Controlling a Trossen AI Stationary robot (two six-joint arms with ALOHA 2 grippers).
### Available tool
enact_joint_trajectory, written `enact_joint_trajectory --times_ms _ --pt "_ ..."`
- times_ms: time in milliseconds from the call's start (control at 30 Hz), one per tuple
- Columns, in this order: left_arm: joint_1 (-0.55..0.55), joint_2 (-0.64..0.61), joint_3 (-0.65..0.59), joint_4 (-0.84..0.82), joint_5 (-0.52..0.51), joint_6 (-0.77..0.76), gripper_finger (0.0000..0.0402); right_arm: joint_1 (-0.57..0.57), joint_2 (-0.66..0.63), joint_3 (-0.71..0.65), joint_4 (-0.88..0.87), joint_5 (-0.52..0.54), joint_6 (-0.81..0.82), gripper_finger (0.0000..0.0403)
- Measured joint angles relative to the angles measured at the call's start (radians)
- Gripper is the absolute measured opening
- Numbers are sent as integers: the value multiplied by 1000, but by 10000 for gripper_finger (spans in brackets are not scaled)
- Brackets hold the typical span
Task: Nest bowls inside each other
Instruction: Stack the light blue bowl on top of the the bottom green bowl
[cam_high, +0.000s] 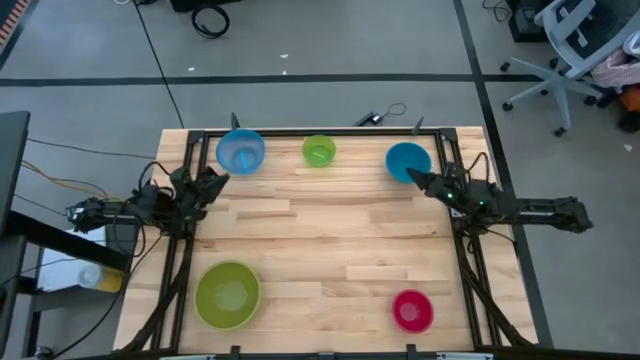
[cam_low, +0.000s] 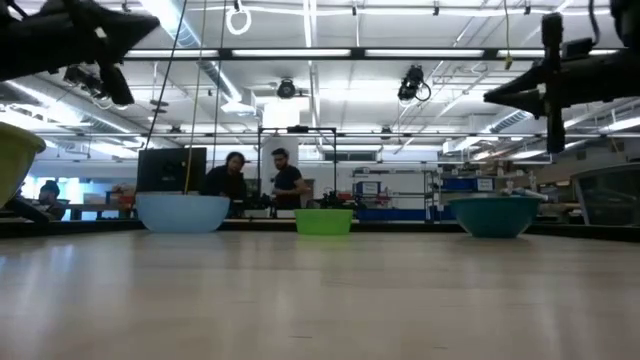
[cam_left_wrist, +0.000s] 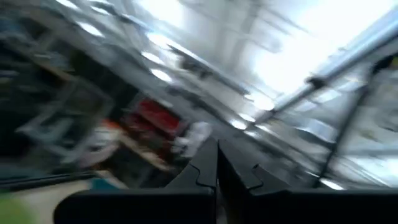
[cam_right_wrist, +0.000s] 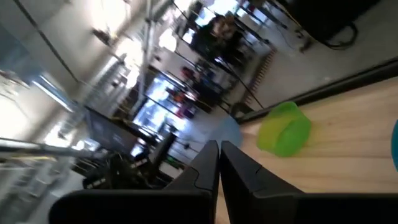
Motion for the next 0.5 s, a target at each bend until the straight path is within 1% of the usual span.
enact_joint_trajectory --times_ms 100,167,267,333,433,500 --pt "2 14 25 -157 -98 -21 14 0 145 71 0 -9 -4 35" --pt "17 32 57 -273 -130 -97 14 -1 258 129 0 -14 -3 41" --pt "44 79 108 -454 -123 -186 19 -11 428 225 -1 -21 -4 53" --pt "61 117 146 -543 -115 -205 31 -24 545 296 -5 -30 -33 67" --pt "103 176 212 -662 -116 -233 62 -60 717 412 -42 -77 -71 97" --pt "142 222 256 -790 -116 -282 87 -86 826 487 -72 -98 -94 120"
